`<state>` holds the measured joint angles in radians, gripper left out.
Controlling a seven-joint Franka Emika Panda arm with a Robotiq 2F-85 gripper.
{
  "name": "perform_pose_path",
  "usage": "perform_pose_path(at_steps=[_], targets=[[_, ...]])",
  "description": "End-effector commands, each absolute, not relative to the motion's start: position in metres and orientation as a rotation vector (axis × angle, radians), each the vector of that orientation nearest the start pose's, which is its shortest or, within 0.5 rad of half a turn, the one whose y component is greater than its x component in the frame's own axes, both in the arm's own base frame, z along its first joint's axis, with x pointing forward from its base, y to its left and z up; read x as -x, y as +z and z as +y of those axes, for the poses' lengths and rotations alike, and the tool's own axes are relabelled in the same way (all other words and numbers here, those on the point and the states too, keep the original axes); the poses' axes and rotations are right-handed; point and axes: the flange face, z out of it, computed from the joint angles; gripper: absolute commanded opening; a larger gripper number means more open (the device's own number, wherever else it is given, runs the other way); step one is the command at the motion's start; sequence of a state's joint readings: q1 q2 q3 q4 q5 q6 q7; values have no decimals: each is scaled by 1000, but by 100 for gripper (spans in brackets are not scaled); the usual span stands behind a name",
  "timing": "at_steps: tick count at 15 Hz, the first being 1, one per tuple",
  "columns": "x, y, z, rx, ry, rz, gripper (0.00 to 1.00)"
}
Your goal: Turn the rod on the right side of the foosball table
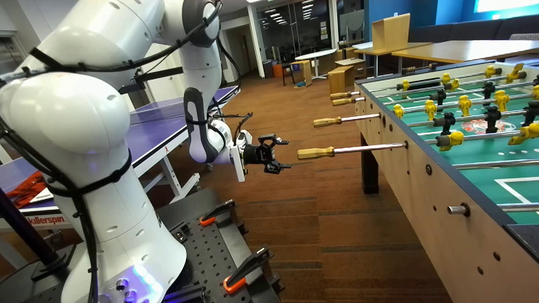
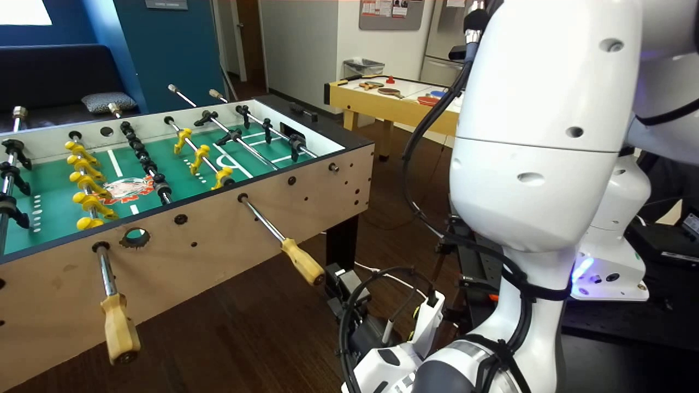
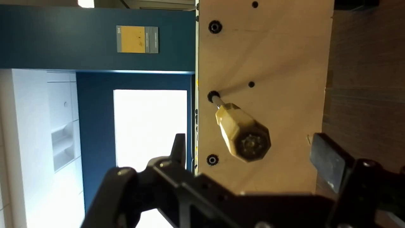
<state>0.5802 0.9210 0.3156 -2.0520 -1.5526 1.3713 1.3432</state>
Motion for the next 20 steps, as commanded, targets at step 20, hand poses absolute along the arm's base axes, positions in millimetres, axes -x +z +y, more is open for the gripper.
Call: perform_pose_path(at_steps=[20], targets=[[-413, -2, 270, -1425, 507, 578, 100]])
